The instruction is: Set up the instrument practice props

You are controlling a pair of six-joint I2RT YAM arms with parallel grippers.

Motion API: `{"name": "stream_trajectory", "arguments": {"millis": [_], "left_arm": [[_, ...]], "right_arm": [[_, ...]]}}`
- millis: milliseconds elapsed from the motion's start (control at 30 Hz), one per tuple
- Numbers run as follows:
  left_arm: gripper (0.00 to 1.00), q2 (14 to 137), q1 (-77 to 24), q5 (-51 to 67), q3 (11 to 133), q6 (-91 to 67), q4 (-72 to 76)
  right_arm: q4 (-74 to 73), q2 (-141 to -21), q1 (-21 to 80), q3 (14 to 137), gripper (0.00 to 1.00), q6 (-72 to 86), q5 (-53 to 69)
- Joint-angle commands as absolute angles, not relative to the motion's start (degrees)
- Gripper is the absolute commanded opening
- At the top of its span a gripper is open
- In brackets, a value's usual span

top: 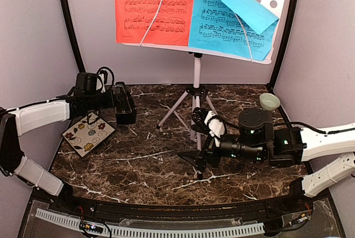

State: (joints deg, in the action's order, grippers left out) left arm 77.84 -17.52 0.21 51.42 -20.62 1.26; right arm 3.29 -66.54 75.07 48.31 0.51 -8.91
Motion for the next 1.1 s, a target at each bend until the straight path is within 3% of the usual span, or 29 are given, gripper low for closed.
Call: {"name": "stream_trajectory", "arguments": {"millis": [0, 433, 567, 667, 867, 1067], "left_arm": [[0.99, 82.26, -17.45, -1.22, 56.8, -17.57, 5.02], [0.99, 95.86, -17.88, -5.9, 68.04, -15.58, 5.86], [0.97, 97.42, -18.54, -7.57, 68.7, -16.41, 3.57], [0.9, 97.3, -18.96, -8.54, 67.7, -17.7, 2.88], [0.56, 95.23, -20.47, -9.95, 67.75, -18.08, -0.13], [0.52, 90.26, -25.19, -14.93, 66.77, -18.1, -4.09]], "right_arm": [[11.18, -67.13, 75.59, 46.23, 0.96, 3.39, -14.36], [13.22, -67.41, 75.5, 44.16, 0.97, 3.77, -15.2], [12.78, -66.87, 75.54, 43.84, 1.0, 4.81, -22.18], [13.14, -66.63, 75.41, 43.43, 1.0, 4.77, -22.43], [13.41, -66.97, 75.43, 43.74, 1.0, 4.66, -22.14], [14.45, -67.19, 75.33, 43.89, 1.0, 4.36, -22.02]]}}
